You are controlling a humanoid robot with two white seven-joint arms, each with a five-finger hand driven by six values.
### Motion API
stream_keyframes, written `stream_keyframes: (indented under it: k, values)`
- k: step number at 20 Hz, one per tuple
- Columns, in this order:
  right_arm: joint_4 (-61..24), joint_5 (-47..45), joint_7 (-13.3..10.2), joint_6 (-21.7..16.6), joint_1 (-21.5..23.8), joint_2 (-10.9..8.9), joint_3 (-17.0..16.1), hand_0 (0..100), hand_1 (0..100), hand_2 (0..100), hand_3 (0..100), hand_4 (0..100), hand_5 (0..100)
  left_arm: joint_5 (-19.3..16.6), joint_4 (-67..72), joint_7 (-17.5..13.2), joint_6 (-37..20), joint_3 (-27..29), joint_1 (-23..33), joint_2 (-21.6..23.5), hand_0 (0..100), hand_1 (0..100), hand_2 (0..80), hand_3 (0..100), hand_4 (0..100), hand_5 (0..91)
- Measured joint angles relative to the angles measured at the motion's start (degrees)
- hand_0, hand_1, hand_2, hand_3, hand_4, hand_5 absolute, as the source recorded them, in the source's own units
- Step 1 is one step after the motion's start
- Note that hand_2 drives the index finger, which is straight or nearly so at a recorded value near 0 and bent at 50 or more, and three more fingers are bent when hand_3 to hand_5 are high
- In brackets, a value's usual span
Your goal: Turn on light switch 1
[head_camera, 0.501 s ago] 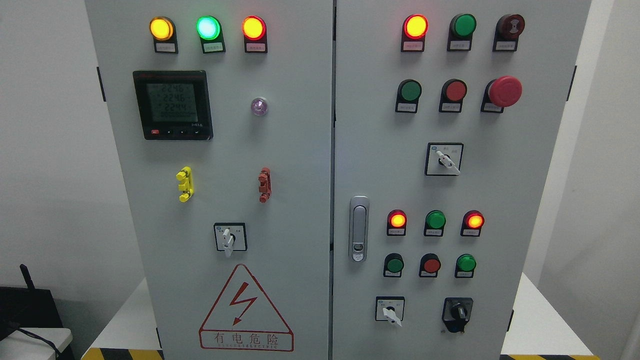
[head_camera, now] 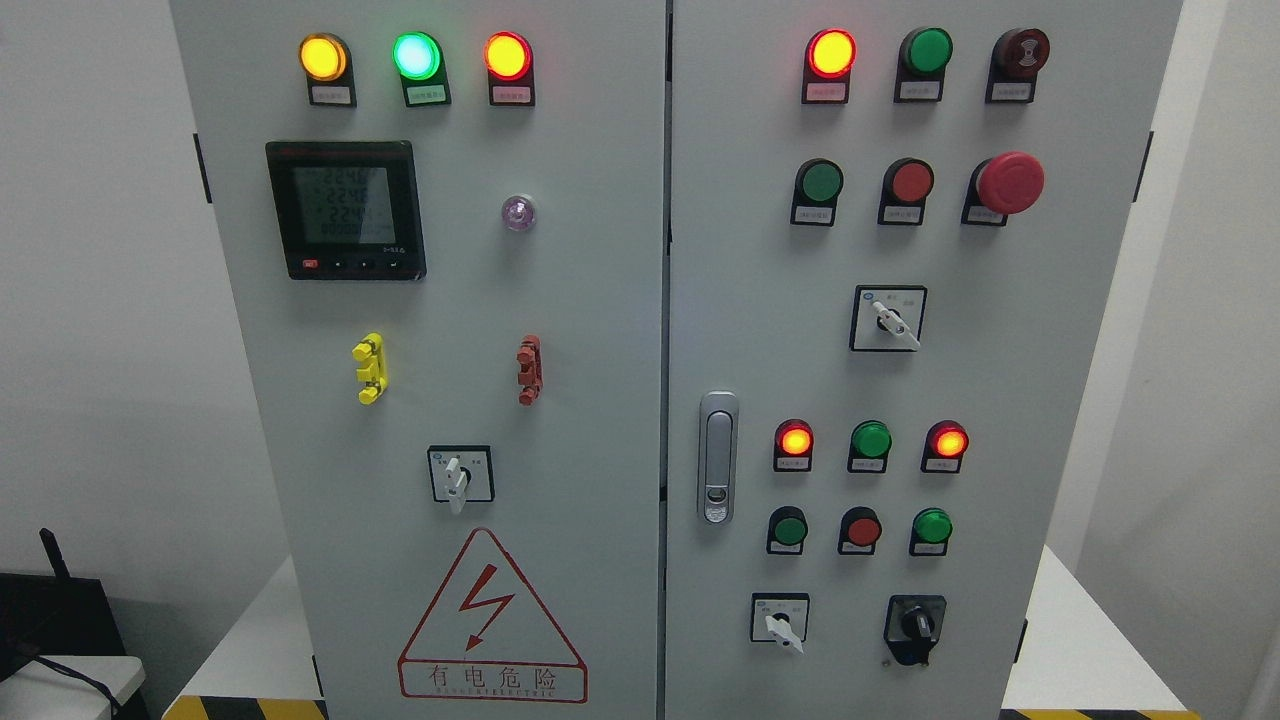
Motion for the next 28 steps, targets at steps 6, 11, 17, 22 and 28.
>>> stream_keyframes:
  k: [6, 11, 17, 22, 28]
  values:
    - [0.0, 0.0, 0.0, 0.0, 0.0, 0.0, 0.0, 12, 39, 0, 0, 0, 0, -0.2, -3.8, 1.0, 0.2, 0.0, 3.3, 0.0, 21, 0, 0.0, 0, 0, 0.0]
    - [0.0, 0.0, 0.0, 0.0, 0.0, 0.0, 0.0, 12, 39, 0, 0, 0, 0, -0.4, -8.1, 3.3, 0.8, 0.0, 6.2, 0.0, 21, 0, 0.0, 0, 0, 0.0]
    - [0.0, 0.0, 0.0, 0.0, 0.0, 0.01, 0.0, 12, 39, 0, 0, 0, 0, -0.9, -14.8, 3.6, -1.1, 3.0, 9.4, 0.0, 23, 0, 0.0, 0, 2, 0.0]
    - [0.0, 0.0, 0.0, 0.0, 0.0, 0.02, 0.0, 12, 39, 0, 0, 0, 0, -3.2, -20.9, 3.9, -7.1, 8.8, 11.4, 0.0, 26, 0, 0.0, 4, 14, 0.0]
    - [0.0, 0.0, 0.0, 0.0, 0.0, 0.01, 0.0, 12, 39, 0, 0, 0, 0, -4.4, -29.7, 4.2, -14.2, 17.3, 14.3, 0.0, 26, 0, 2.0, 17, 27, 0.0]
